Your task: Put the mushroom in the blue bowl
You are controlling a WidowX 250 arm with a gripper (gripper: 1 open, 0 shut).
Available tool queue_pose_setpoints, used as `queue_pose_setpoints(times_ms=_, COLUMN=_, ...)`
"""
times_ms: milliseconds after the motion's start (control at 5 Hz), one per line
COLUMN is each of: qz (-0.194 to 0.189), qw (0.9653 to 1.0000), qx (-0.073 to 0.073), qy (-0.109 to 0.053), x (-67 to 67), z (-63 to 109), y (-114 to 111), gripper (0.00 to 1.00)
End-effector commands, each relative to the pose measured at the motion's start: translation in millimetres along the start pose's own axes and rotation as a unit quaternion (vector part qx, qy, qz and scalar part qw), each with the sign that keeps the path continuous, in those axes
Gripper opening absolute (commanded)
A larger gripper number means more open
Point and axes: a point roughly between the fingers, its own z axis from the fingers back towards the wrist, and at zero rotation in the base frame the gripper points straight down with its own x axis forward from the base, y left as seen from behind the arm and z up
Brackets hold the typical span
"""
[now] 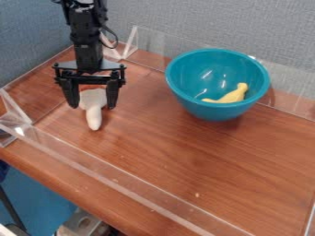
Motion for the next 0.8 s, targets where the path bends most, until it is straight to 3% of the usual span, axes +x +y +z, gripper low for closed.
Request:
queue_pose_setpoints(times_ms=0, qz=0.000, qw=0.9992, qx=0.004, qy=-0.039, x=9.7, z=17.5, y=-2.4, gripper=1.00)
queue_pose_setpoints(times_ms=600, qz=0.011, qw=0.9980, qx=0.011, qy=-0.061, x=5.4, z=23.1, y=-2.0, gripper=1.00)
